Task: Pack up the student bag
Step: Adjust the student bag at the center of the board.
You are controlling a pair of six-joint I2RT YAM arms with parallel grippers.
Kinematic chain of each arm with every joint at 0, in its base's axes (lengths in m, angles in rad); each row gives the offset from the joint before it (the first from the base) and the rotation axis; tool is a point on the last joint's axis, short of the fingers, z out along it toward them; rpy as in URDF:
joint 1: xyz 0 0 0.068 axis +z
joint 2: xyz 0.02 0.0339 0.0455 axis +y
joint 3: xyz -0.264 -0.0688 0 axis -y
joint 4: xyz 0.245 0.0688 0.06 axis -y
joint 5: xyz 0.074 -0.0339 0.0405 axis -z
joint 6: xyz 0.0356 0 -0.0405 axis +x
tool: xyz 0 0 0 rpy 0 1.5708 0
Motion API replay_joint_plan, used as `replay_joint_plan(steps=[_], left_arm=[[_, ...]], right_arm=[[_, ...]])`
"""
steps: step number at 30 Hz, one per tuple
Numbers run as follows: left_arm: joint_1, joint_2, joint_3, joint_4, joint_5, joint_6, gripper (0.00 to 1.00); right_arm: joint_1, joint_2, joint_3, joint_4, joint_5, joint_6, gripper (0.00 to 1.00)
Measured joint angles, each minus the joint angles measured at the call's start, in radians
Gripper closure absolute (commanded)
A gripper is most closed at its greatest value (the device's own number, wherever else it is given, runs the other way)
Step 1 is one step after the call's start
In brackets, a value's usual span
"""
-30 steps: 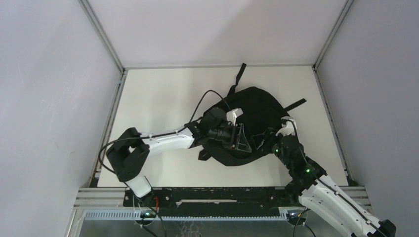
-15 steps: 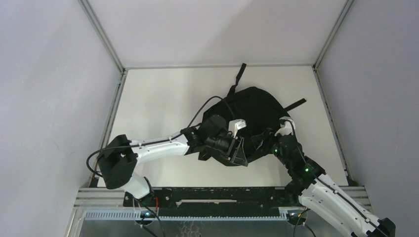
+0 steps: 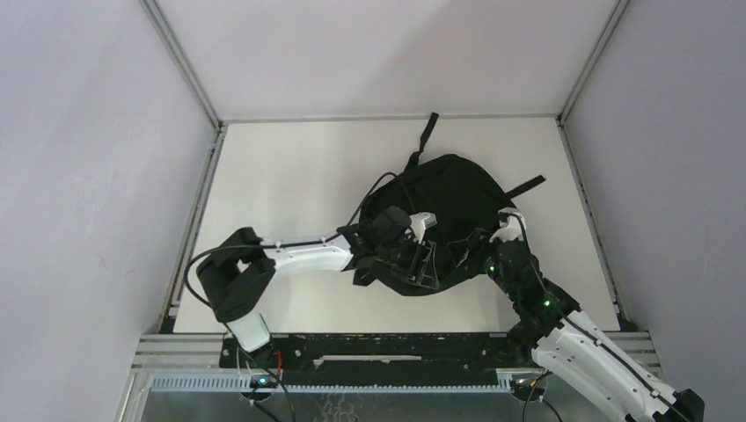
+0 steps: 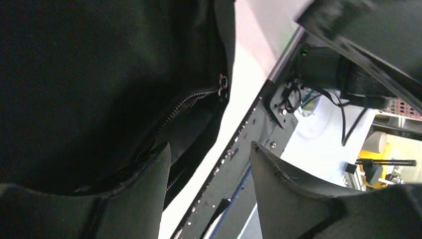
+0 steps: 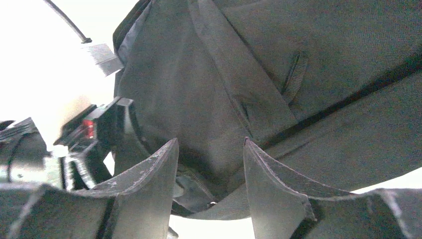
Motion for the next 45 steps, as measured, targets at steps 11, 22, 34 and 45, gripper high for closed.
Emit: replay_joint_plan(steps=[11, 22, 34, 45], left_arm=[[0.004, 0.075, 0.043, -0.006, -0.058, -0.029, 0.29], [0.004, 0.237, 0.103, 0.193, 0.098, -0.203, 0.3], [0.013, 0.227, 0.05, 0.394, 0.12, -0.344, 0.44], [0.037, 0.201, -0.067, 0.632, 0.108, -0.475, 0.57]], right_arm=[[0.0, -0.003, 0.0, 0.0, 0.004, 0.0, 0.41], [-0.001, 0.0, 0.0, -0.001, 0.015, 0.004, 0.41], [-0.005, -0.01, -0.003, 0.0, 0.033, 0.006, 0.41], [-0.005, -0.017, -0.01, -0.001, 0.025, 0.011, 0.42]])
